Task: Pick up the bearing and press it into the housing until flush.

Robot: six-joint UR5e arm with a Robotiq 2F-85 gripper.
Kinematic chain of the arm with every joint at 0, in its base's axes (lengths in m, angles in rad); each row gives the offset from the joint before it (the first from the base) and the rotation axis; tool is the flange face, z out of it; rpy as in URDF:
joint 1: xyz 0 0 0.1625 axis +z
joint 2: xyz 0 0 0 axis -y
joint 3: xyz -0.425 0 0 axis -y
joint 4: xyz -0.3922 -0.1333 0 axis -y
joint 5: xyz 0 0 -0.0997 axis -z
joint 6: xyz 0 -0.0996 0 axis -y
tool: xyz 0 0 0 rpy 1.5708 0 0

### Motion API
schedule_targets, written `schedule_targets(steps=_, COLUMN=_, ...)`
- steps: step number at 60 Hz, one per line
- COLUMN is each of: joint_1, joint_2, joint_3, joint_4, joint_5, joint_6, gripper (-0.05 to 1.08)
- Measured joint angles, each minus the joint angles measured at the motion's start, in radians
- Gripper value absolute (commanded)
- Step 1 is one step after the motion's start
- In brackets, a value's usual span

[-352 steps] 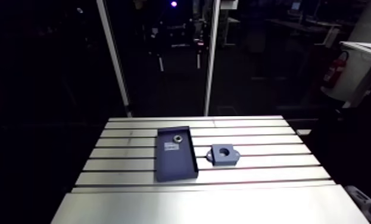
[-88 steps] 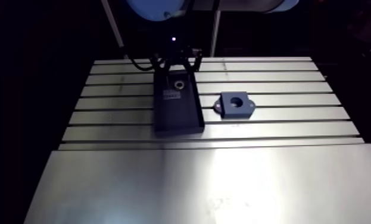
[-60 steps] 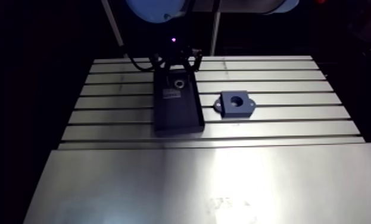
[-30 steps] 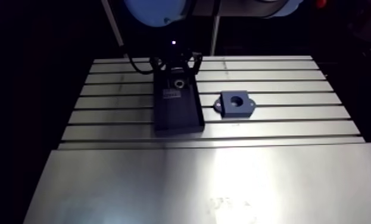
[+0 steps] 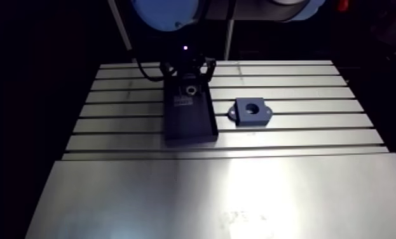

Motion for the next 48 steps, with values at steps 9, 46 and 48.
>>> schedule_targets(steps=9, joint_1=0.001, joint_2=-0.001, joint_3=-0.003, joint_4=-0.002, joint_5=0.0, joint_6=0.0, gripper=0.41)
schedule_targets(steps=46, joint_1=0.001, joint_2=0.0, joint_3=-0.007, joint_4=-0.005, joint_5=-0.001, joint_6=0.0, gripper=0.46)
schedule_targets(steps=48, joint_1=0.001, joint_2=0.001, joint_3=-0.007, joint_4=-0.005, joint_5=-0.001, joint_6=0.0, gripper=0.46)
